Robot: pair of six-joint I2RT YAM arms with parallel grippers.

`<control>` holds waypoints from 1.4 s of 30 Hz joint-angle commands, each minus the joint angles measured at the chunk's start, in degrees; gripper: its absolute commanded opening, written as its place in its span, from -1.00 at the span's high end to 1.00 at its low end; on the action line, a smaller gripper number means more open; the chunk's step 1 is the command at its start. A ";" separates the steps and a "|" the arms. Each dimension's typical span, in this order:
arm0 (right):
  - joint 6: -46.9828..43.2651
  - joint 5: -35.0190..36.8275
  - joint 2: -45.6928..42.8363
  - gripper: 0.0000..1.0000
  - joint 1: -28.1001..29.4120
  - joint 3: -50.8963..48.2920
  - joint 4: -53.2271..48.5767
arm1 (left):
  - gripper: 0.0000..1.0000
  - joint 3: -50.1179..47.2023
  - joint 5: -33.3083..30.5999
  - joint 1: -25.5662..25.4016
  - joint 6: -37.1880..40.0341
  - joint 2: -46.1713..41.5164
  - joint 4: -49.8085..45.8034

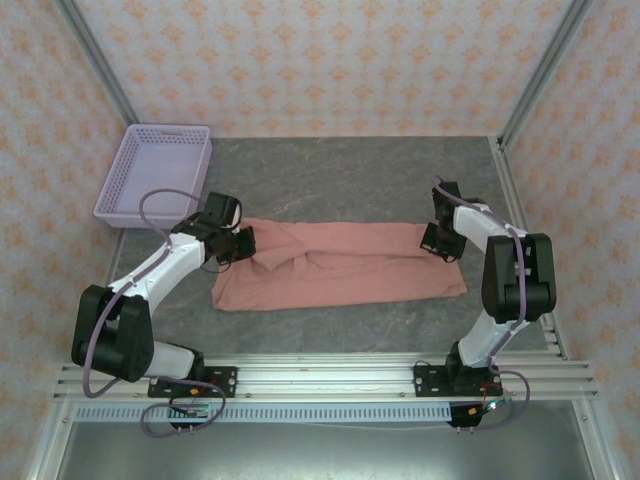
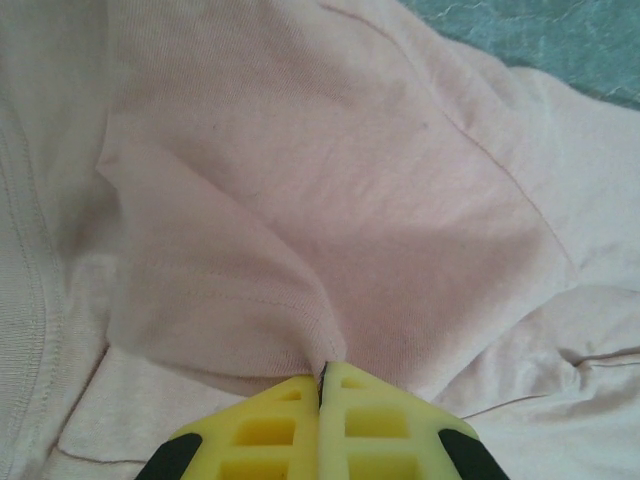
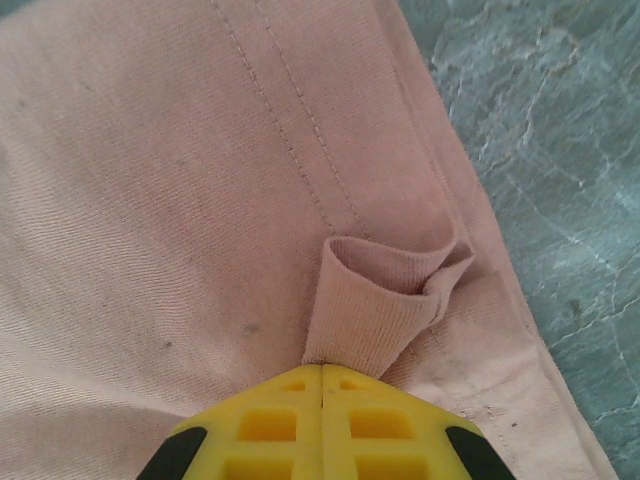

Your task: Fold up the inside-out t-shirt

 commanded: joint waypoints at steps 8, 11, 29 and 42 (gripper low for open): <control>0.84 2.57 -1.94 0.58 0.82 0.45 -0.63 | 1.00 -1.27 -1.00 -0.50 0.11 0.13 0.91; 0.45 1.66 -5.22 0.35 1.18 1.27 0.53 | 1.00 -1.54 -0.28 -0.52 0.16 -0.38 -0.11; 1.78 -20.27 -5.26 0.04 32.90 1.74 24.06 | 0.91 -5.22 3.45 -1.37 -1.01 -1.02 -0.71; 8.37 -21.81 9.96 0.15 47.71 9.80 36.24 | 0.11 -8.42 -6.85 6.31 -2.29 -10.17 1.82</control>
